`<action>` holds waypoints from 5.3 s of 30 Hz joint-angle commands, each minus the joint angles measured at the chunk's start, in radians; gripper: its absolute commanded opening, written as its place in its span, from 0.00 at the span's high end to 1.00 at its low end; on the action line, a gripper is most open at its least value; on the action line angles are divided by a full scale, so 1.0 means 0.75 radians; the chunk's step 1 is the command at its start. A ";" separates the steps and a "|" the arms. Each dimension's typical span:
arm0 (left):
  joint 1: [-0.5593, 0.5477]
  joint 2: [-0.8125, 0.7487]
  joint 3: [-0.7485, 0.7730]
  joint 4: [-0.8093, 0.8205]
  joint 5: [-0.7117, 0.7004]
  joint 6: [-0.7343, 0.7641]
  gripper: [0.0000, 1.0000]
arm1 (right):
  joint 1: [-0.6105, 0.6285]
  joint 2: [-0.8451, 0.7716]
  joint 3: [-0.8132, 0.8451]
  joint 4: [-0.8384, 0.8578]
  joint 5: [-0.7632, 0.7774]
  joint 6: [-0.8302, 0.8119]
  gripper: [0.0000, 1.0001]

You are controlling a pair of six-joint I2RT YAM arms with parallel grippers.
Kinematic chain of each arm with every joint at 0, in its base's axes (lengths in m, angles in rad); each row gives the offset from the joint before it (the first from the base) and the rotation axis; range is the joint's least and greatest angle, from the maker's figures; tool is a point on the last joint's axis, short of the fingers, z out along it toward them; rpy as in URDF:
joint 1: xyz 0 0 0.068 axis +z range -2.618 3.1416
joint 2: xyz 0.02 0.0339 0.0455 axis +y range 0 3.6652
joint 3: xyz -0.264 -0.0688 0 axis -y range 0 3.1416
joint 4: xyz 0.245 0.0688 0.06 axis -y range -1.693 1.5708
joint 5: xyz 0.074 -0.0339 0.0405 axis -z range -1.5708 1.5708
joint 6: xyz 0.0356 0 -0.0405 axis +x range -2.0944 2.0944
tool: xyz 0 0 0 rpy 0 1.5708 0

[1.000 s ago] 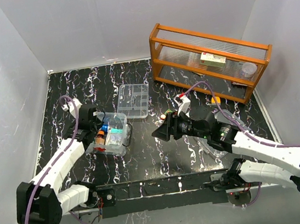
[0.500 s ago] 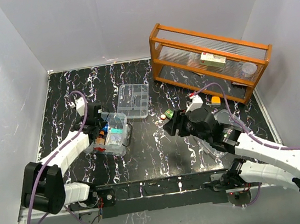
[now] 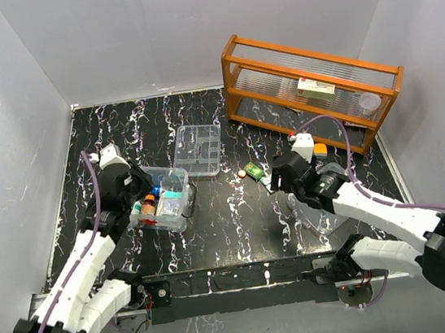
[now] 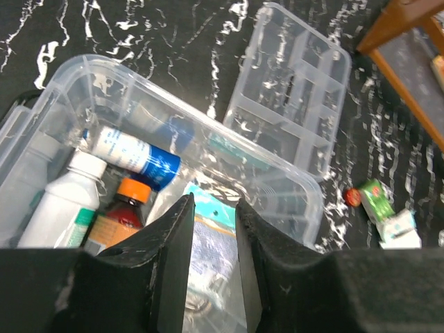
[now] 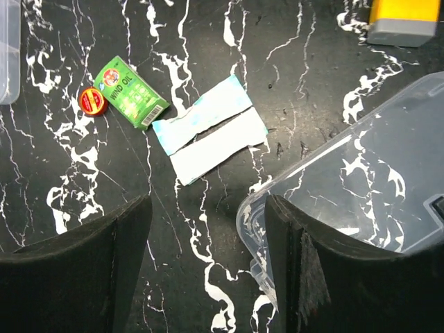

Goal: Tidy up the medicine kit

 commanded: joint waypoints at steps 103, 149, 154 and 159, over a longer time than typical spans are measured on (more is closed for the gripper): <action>0.001 -0.829 -0.005 -0.455 0.102 0.118 0.47 | -0.169 0.858 0.545 0.185 -0.568 -0.884 0.42; 0.001 -0.827 -0.008 -0.450 0.102 0.120 0.45 | -0.324 0.909 0.670 0.165 -0.715 -0.489 0.64; 0.001 -0.835 -0.009 -0.449 0.100 0.119 0.44 | -0.316 0.797 0.619 0.184 -0.781 -0.300 0.64; 0.002 -0.841 -0.010 -0.448 0.103 0.121 0.43 | -0.200 0.709 0.568 0.248 -0.776 -0.089 0.63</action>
